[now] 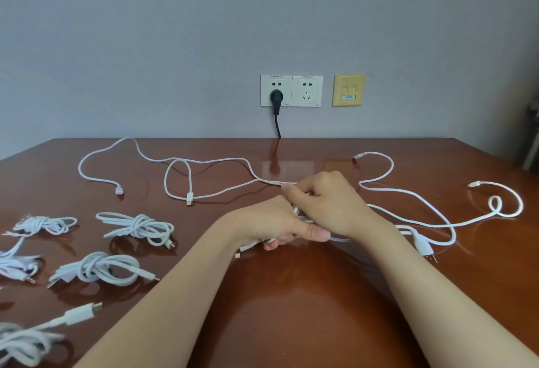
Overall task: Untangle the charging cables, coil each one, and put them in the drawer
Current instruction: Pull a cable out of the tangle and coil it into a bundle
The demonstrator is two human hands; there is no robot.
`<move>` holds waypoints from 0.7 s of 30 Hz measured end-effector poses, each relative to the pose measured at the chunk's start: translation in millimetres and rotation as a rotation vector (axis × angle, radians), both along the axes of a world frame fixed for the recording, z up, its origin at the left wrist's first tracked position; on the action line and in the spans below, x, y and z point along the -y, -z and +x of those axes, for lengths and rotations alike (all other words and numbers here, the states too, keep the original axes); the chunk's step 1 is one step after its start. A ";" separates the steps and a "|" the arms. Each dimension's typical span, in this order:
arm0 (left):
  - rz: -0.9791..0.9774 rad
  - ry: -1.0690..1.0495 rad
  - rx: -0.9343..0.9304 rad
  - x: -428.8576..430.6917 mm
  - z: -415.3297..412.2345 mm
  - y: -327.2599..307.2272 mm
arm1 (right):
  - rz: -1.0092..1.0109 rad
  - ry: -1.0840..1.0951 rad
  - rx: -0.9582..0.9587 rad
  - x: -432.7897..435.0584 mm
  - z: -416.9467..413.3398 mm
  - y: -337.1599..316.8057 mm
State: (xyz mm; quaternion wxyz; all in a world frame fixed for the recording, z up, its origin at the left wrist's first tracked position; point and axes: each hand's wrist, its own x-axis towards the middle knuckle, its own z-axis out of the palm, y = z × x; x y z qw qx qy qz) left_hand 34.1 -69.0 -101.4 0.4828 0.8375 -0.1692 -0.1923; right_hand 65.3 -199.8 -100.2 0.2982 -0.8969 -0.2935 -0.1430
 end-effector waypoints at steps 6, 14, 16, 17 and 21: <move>-0.008 0.091 -0.045 -2.7 1.6 -2.4 | 0.234 0.017 -0.177 6.9 7.3 2.6; 0.021 0.040 -0.113 -5.7 -2.0 -4.3 | 0.175 0.074 -0.121 15.8 10.0 -2.1; 0.064 0.059 -0.122 -5.2 -2.9 -6.3 | 0.128 0.099 -0.012 19.4 8.6 -7.0; 0.098 0.079 -0.119 -3.6 -3.5 -7.6 | 0.125 0.101 0.031 19.9 7.1 -8.9; 0.197 0.149 -0.133 9.1 -11.1 -13.3 | 0.205 0.082 0.089 17.8 4.0 -11.9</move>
